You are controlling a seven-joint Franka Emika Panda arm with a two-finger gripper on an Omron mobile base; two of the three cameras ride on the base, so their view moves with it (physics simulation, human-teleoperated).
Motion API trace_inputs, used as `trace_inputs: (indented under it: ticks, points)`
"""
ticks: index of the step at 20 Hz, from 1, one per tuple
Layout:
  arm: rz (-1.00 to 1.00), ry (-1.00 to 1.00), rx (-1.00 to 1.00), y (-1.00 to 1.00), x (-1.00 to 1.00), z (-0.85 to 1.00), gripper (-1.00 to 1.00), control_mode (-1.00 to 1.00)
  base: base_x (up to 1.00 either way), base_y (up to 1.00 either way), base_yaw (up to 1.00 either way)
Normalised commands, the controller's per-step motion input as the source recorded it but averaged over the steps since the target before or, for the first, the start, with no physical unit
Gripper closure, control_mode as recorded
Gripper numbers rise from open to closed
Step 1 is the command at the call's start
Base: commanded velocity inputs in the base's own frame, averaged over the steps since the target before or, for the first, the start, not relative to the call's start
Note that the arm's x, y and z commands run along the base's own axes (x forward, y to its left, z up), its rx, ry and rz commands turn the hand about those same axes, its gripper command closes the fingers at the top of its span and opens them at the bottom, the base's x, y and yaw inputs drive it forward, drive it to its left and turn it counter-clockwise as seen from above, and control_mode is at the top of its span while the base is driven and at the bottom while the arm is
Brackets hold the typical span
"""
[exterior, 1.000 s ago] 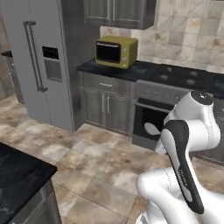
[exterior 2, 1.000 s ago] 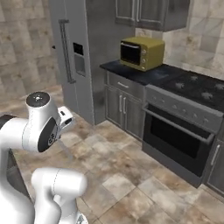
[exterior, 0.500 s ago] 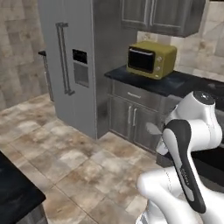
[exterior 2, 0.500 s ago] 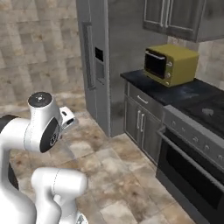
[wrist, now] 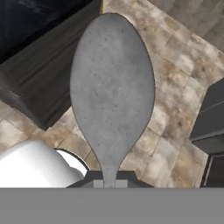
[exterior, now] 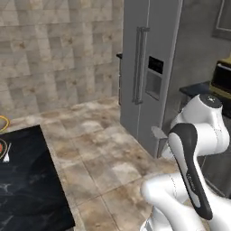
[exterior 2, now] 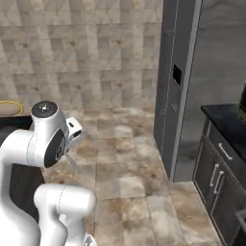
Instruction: Take the fork and place it on the left side of the plate. Then take the spoon and place it on the right side of the plate. Make sure they're directly next to the plate.
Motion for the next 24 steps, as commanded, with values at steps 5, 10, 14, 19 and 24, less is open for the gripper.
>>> trace_inputs:
  ticks: [5, 10, 14, 19, 24]
  points:
    - [0.0, 0.0, 0.0, 0.0, 0.0, 0.0, 1.0, 1.0, 0.92, -0.24, 0.61]
    - [0.0, 0.0, 0.0, 0.0, 0.0, 0.0, 1.0, 1.0, 0.87, -0.4, 0.56]
    - [0.0, 0.0, 0.0, 0.0, 0.0, 0.0, 1.0, 1.0, 0.78, -0.58, 0.54]
    - [0.0, 0.0, 0.0, 0.0, 0.0, 0.0, 1.0, 1.0, 0.69, -0.71, 0.5]
    - [0.0, 0.0, 0.0, 0.0, 0.0, 0.0, 1.0, 1.0, 0.66, -0.72, 0.51]
